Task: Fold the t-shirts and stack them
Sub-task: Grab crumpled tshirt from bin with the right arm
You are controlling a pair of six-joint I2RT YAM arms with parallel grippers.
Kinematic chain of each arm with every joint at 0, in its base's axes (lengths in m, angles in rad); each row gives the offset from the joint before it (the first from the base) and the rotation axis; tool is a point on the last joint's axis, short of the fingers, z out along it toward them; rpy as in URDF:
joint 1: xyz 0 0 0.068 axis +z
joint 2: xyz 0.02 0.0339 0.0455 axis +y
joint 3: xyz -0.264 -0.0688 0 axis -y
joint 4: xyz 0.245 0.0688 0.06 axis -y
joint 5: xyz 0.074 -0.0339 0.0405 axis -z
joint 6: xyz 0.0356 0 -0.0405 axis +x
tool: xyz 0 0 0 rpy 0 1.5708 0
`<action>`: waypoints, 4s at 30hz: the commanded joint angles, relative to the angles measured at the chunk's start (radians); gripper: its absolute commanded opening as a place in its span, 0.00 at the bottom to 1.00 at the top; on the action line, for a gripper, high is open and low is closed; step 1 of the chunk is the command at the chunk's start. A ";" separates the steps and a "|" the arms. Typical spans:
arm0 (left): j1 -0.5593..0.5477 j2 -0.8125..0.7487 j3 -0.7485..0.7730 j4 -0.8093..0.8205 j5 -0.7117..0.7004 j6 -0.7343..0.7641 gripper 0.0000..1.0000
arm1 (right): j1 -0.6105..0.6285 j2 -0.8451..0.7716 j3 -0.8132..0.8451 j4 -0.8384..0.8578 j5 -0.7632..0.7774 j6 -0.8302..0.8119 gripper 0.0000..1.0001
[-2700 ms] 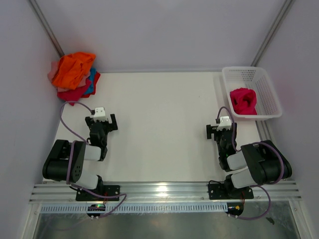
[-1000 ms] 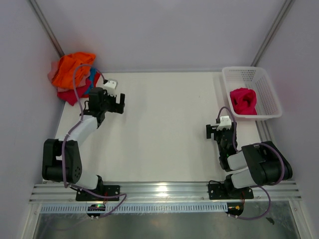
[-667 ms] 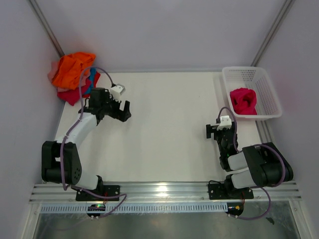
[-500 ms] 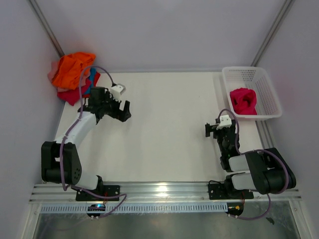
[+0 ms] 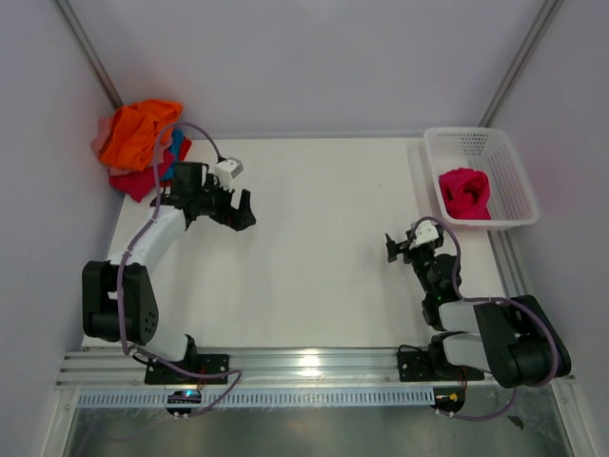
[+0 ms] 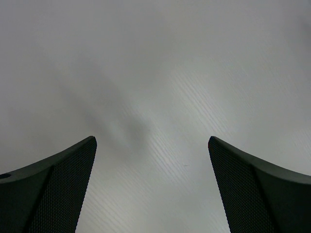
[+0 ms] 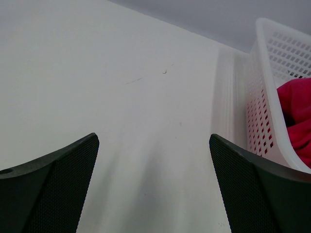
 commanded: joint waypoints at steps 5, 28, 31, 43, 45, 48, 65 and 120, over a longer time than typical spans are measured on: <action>-0.001 0.038 0.055 -0.056 0.065 0.024 0.99 | -0.003 -0.041 -0.193 0.395 0.001 -0.002 0.99; 0.000 0.124 0.049 -0.066 0.045 0.027 0.99 | -0.002 -0.076 0.416 -0.655 0.246 0.025 0.99; 0.000 0.130 0.049 -0.041 0.050 0.009 0.99 | -0.003 -0.085 0.491 -0.785 0.185 0.010 0.99; -0.004 0.296 0.189 -0.061 0.241 -0.045 0.99 | -0.003 0.146 0.848 -1.243 -0.121 0.014 0.93; -0.018 0.310 0.231 -0.096 0.233 -0.038 0.99 | -0.003 0.175 0.885 -1.254 0.009 0.050 0.93; -0.061 0.318 0.270 -0.130 0.135 0.008 0.98 | -0.003 0.235 0.950 -1.240 0.281 0.068 0.93; -0.263 0.281 0.256 -0.121 -0.192 0.137 0.99 | -0.015 0.363 1.076 -0.579 0.913 -0.384 0.99; -0.263 0.229 0.135 -0.043 -0.171 0.062 0.97 | -0.509 0.689 1.674 -2.047 -0.768 -0.199 0.71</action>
